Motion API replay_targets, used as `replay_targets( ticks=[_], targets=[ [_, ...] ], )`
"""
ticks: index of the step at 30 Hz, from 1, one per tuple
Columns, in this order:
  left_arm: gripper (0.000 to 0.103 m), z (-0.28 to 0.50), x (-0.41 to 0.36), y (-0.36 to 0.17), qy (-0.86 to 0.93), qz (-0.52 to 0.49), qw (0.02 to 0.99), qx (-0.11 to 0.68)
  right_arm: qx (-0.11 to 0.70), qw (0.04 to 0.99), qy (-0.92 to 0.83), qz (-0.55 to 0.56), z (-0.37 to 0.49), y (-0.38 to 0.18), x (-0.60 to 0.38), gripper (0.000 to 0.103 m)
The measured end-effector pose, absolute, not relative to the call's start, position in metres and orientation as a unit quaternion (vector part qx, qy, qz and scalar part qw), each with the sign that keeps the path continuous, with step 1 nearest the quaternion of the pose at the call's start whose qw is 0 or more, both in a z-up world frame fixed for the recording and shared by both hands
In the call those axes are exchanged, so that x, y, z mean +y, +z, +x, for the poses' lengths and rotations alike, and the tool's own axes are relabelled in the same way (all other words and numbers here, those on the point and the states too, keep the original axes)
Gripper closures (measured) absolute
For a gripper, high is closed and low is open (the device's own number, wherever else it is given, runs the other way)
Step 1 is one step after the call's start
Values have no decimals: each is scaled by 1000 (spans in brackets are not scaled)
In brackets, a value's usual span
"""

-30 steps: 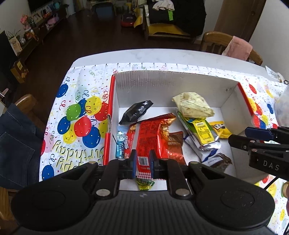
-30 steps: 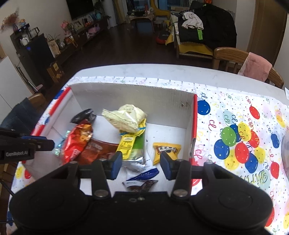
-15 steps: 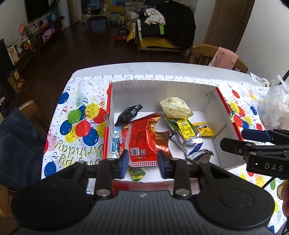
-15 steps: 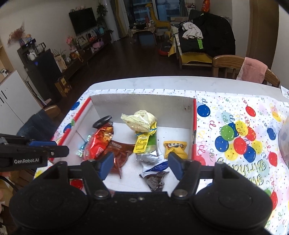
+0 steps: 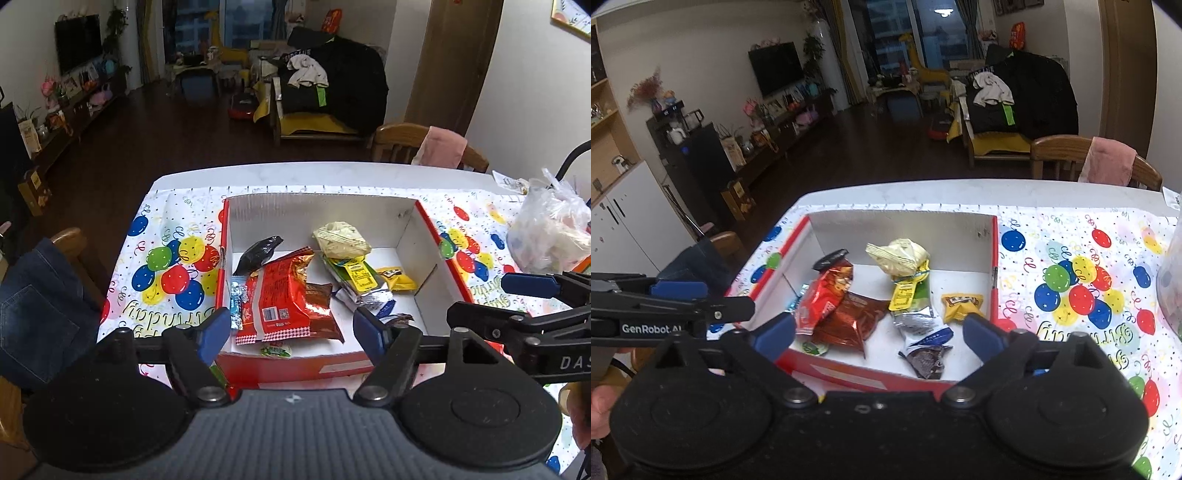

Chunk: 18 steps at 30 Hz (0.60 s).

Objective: Organize snacks

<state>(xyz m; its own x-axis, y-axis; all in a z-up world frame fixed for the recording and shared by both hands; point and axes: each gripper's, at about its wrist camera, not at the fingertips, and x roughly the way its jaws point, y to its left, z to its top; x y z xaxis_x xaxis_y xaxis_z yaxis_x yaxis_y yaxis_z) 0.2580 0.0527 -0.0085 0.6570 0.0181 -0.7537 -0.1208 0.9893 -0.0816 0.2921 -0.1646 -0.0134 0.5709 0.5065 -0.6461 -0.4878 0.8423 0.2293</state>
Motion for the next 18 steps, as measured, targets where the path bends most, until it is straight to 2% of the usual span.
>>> replay_targets(
  ticks=[8,14,16,18],
  targets=[
    [22,237,53,-3,33,-71,914,399,356,891,281,7,273,-8,-171,2],
    [10,223,54,2,29,-77,923,377,344,898,274,1,260,-6,-174,0],
    [2,220,54,3,28,-80,925,370,345,899,272,10,259,-6,-177,0],
    [0,215,54,5,27,-82,929,361,345,899,268,20,258,-6,-180,0]
  ],
)
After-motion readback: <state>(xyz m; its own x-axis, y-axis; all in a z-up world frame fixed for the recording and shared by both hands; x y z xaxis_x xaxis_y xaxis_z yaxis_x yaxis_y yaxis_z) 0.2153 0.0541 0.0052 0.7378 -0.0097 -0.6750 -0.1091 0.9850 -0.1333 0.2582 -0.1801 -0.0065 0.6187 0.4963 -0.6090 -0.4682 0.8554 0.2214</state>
